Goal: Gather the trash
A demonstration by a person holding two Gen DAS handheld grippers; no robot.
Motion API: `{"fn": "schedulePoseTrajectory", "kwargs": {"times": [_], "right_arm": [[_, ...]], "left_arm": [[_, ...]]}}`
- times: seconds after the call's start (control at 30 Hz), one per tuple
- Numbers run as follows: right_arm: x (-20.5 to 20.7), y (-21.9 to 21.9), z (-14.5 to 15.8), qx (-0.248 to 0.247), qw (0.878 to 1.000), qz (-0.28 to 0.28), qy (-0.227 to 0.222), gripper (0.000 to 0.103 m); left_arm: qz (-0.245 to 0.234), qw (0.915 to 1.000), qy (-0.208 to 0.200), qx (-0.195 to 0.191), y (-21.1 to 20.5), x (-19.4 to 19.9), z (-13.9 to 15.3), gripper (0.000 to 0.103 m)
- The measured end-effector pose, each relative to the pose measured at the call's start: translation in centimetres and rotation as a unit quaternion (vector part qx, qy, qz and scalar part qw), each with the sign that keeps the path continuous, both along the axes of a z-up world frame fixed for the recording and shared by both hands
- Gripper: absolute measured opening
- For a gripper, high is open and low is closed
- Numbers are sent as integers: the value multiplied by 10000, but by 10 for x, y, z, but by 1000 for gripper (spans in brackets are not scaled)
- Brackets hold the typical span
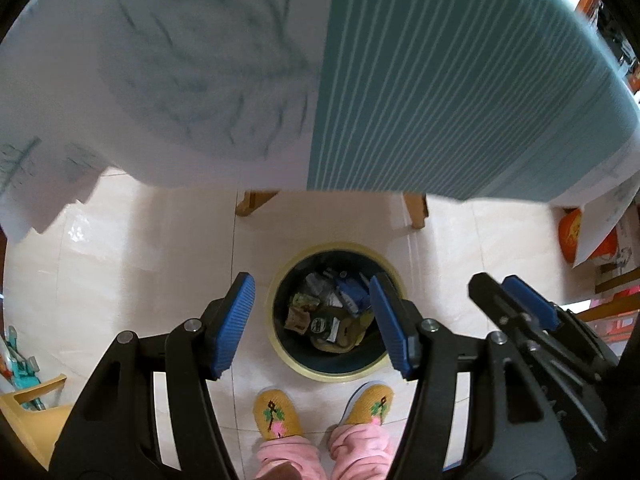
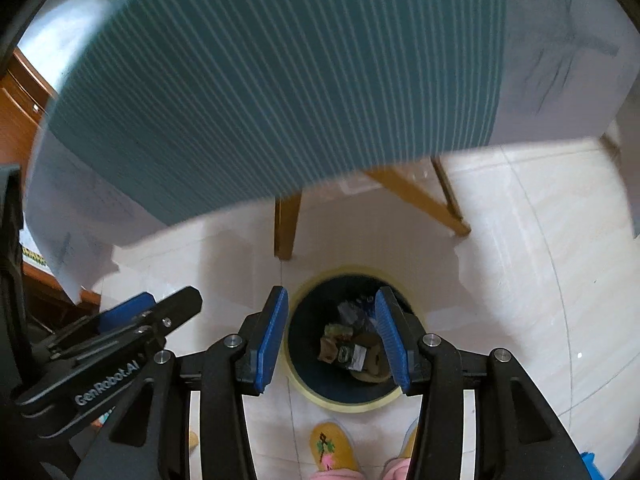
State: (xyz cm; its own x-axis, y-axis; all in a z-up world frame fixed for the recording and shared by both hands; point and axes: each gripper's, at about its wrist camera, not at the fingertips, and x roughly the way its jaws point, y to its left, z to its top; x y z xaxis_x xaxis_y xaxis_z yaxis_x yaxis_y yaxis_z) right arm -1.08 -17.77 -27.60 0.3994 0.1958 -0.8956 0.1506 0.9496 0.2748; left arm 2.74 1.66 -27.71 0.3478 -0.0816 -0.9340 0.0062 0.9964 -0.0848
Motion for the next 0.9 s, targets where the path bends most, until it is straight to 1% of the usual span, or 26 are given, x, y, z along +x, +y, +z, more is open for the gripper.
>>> {"fn": "schedulePoseTrajectory", "kwargs": {"times": [0.2, 0.53, 0.57, 0.73, 0.8, 0.9], "right_arm": [[7, -7, 65, -58, 9990, -22, -449, 46], [19, -12, 155, -246, 9953, -19, -939, 46], [19, -13, 164, -263, 9947, -8, -990, 46], [19, -12, 205, -365, 9931, 45, -1112, 51], [17, -16, 217, -374, 9929, 46, -1127, 51], [16, -15, 237, -408, 9929, 38, -1112, 52]], "left_arm": [[110, 9997, -223, -74, 1, 5, 52, 57], [61, 9980, -625, 7, -5, 11, 144, 57], [49, 9979, -644, 18, -6, 11, 149, 57], [2, 9971, -763, 22, -14, 10, 187, 57], [-19, 9970, -775, 48, -18, 10, 202, 57], [-50, 9969, -787, 84, -23, 8, 216, 57]]}}
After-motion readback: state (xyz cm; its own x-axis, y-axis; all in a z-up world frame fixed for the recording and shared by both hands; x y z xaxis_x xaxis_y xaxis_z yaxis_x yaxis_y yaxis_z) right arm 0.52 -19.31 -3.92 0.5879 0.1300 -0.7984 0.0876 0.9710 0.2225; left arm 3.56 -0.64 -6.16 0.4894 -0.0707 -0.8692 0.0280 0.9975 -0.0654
